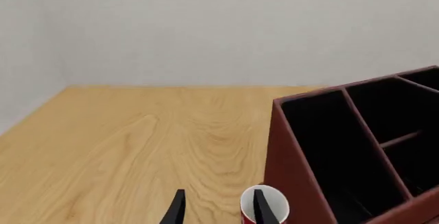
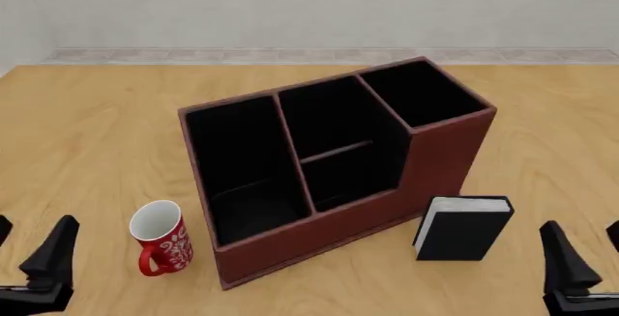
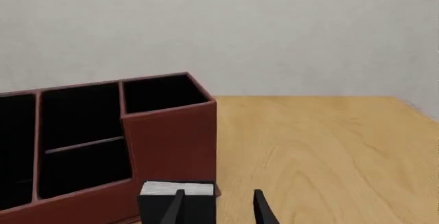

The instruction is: Pick up the book and place it in the back compartment of the caddy.

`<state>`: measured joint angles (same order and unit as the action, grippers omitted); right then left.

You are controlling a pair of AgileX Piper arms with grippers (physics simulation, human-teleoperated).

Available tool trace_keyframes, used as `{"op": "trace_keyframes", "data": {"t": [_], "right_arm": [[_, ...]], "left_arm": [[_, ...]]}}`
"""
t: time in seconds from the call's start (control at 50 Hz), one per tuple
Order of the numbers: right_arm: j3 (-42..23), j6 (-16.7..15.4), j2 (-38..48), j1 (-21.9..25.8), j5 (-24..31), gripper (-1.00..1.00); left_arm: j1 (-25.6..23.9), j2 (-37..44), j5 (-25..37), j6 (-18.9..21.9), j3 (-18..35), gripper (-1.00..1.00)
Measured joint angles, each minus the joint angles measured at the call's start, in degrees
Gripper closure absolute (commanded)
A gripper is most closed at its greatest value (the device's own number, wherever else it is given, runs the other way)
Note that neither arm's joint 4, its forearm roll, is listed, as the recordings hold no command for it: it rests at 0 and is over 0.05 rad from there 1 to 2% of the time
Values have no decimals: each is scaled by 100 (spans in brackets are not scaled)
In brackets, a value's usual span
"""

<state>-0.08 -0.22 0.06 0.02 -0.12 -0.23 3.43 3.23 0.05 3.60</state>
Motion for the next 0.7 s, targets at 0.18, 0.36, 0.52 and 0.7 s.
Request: {"op": "trace_keyframes", "data": {"t": [0.18, 0.36, 0.52, 0.7], "right_arm": [[-15, -25, 5, 4, -7, -100], [-26, -35, 7, 6, -6, -100], [-28, -36, 9, 7, -8, -100], [-29, -34, 10, 8, -7, -100]], "left_arm": [[-289, -154, 20, -22, 144, -100], [-679, -219, 217, 71, 490, -100], [-1125, -206, 479, 82, 895, -100], [-1847, 12, 755, 60, 1366, -100]]}}
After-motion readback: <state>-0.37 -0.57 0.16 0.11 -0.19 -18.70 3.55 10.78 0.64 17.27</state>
